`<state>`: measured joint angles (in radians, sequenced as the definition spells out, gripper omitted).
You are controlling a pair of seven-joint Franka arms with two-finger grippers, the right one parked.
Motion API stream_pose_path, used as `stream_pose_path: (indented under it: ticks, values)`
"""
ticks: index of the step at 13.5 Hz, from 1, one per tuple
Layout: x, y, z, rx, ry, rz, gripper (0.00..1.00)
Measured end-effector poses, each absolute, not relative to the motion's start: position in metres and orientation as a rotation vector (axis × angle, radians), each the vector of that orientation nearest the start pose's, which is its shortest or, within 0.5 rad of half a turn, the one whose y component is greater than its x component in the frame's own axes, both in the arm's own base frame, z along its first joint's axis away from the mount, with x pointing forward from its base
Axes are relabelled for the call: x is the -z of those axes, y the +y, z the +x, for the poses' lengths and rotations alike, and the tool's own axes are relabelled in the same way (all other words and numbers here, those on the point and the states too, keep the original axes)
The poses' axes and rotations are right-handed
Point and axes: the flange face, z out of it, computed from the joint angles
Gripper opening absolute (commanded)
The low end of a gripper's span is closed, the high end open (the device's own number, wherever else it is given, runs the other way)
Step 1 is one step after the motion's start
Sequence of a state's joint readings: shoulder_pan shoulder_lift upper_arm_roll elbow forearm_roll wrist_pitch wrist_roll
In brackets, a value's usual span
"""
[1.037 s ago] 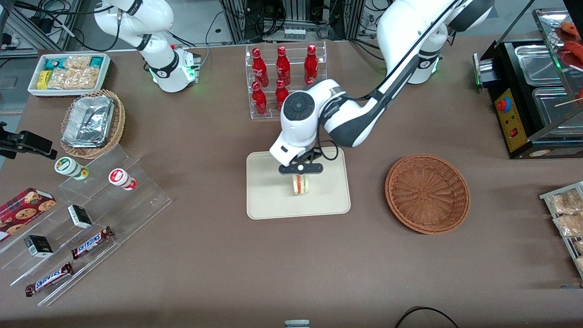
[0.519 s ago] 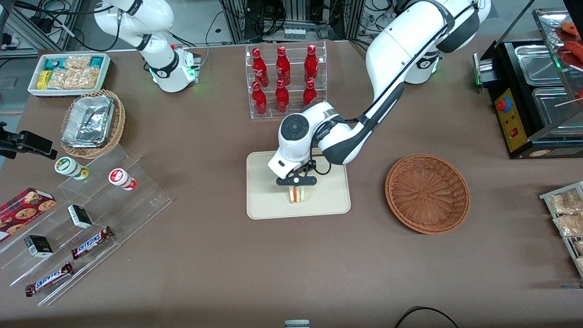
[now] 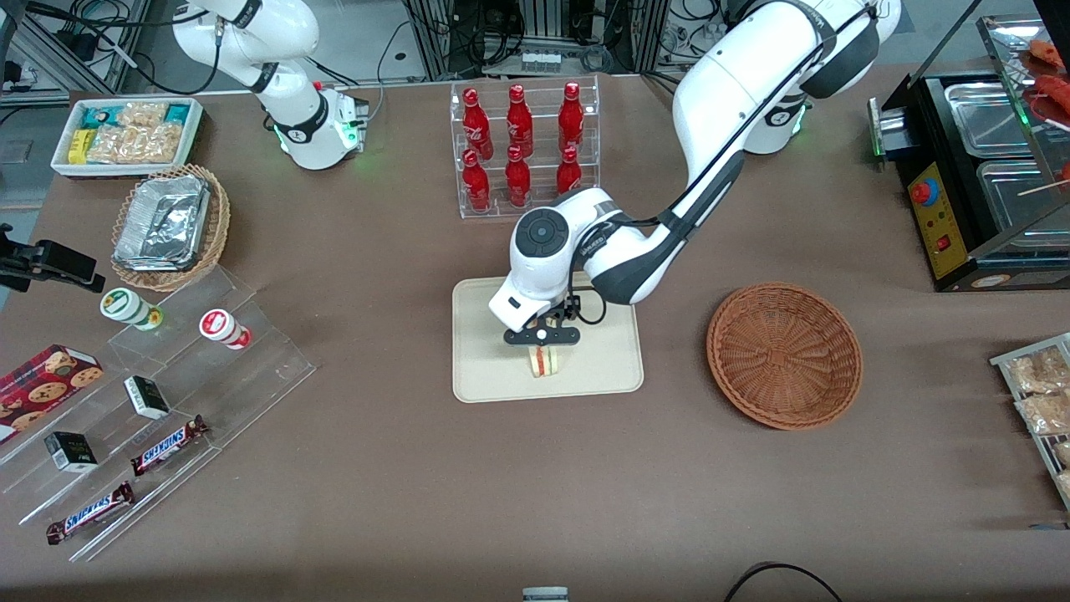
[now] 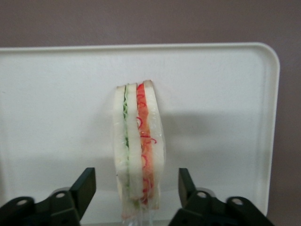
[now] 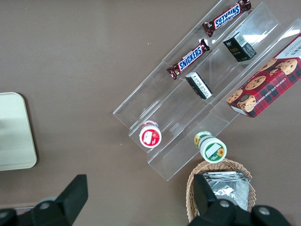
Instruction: Place sandwich from basket to tray
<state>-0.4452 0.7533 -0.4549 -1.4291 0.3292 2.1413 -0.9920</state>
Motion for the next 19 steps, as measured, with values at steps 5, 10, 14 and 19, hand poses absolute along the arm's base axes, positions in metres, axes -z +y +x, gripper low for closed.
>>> stream_pose_path:
  ticks: [5,10,14,19]
  values:
    - [-0.425,-0.466,0.530,0.155,-0.262,-3.119,1.00]
    - [-0.530,-0.368,0.545,0.088,-0.383,-3.128,1.00]
    - [-0.579,-0.278,0.550,0.007,-0.264,-3.096,1.00]
    - [-0.608,-0.198,0.544,-0.025,-0.098,-3.050,1.00]
